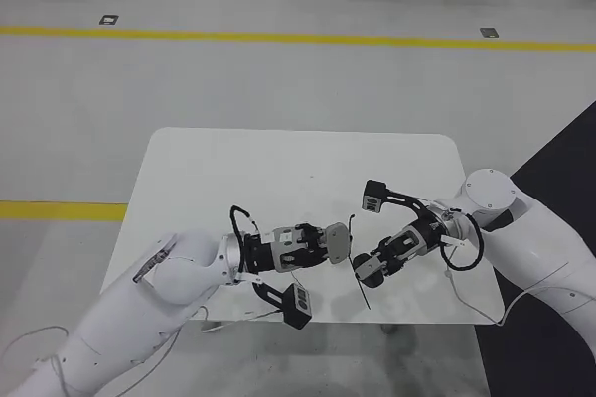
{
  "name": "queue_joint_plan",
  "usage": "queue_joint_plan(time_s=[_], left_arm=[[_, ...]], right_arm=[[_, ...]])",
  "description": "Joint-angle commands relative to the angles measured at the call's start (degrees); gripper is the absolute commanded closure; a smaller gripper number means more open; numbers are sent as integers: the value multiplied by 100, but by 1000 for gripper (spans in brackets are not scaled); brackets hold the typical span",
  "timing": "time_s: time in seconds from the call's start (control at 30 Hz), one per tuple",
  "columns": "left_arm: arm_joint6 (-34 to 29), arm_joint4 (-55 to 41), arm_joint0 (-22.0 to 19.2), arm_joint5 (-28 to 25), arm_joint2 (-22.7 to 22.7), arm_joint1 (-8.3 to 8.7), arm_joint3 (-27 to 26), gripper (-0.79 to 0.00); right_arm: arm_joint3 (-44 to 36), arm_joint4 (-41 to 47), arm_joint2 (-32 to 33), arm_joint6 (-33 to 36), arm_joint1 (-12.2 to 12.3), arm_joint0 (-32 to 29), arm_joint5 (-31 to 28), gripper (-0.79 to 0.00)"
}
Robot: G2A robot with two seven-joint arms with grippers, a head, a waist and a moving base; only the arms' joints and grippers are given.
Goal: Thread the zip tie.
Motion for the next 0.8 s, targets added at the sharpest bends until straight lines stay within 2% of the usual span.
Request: queue_joint_plan(time_s=[0.0, 0.23, 0.77], left_arm=[[-3, 0, -94, -31, 71, -8, 102, 0], [-70, 0, -245, -15, 292, 11, 174, 0], [-176, 0, -384, -99, 451, 149, 188, 0]], right_arm=[[0, 0, 0, 0, 0, 0, 0, 0], [0, 0, 0, 0, 0, 0, 0, 0], [0, 0, 0, 0, 0, 0, 0, 0]])
